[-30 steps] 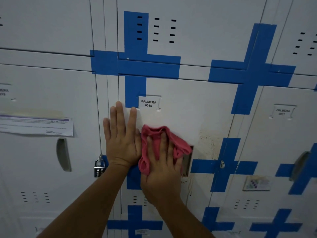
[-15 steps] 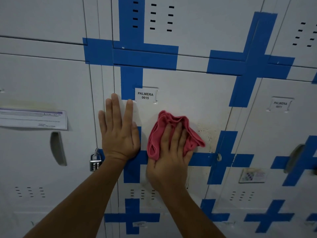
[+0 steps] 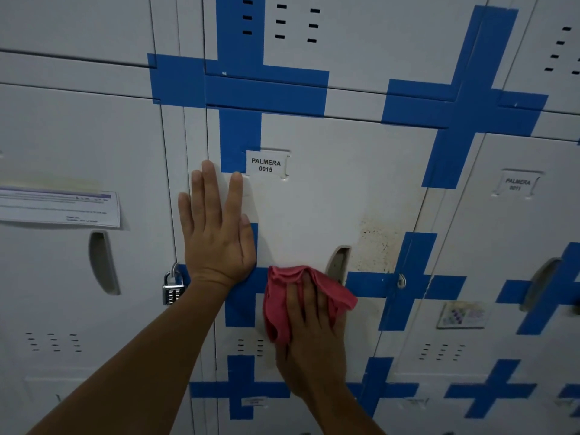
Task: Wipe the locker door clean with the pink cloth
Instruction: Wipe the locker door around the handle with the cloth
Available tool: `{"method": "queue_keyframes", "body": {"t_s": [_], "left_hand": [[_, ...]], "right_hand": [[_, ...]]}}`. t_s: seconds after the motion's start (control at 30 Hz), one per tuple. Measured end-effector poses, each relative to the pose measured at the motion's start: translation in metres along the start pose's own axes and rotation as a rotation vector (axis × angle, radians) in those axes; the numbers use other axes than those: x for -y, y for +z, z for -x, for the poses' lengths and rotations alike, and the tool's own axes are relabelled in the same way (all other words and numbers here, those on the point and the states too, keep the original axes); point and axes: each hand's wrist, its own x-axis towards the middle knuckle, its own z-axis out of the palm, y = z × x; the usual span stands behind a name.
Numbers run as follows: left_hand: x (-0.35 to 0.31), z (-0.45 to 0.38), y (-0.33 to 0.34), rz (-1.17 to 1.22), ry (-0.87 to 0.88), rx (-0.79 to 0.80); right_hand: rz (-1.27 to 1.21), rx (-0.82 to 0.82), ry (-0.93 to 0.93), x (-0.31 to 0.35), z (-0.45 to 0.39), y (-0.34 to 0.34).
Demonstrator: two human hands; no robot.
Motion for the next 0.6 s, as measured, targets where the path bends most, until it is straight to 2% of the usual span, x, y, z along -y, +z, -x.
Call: {"method": "queue_keyframes", "body": {"t_s": [0.1, 0.27, 0.47, 0.6], "left_hand": [[0.001, -0.001, 0.0, 0.0, 0.0, 0.002], [0.0, -0.001, -0.001, -0.009, -0.006, 0.014], [-0.001, -0.001, 0.0, 0.0, 0.002, 0.001], [-0.001, 0.0, 0.0, -0.006, -0.003, 0.015]], "right_hand": [[-0.041, -0.14, -0.05, 0.003, -0.022, -0.025], [-0.144, -0.33, 0.12, 0.008, -0.062, -0.072], [-0.151, -0.339, 0.149, 0.018, -0.062, -0.073], [-0.086, -0.236, 0.07, 0.019, -0.038, -0.042]]}}
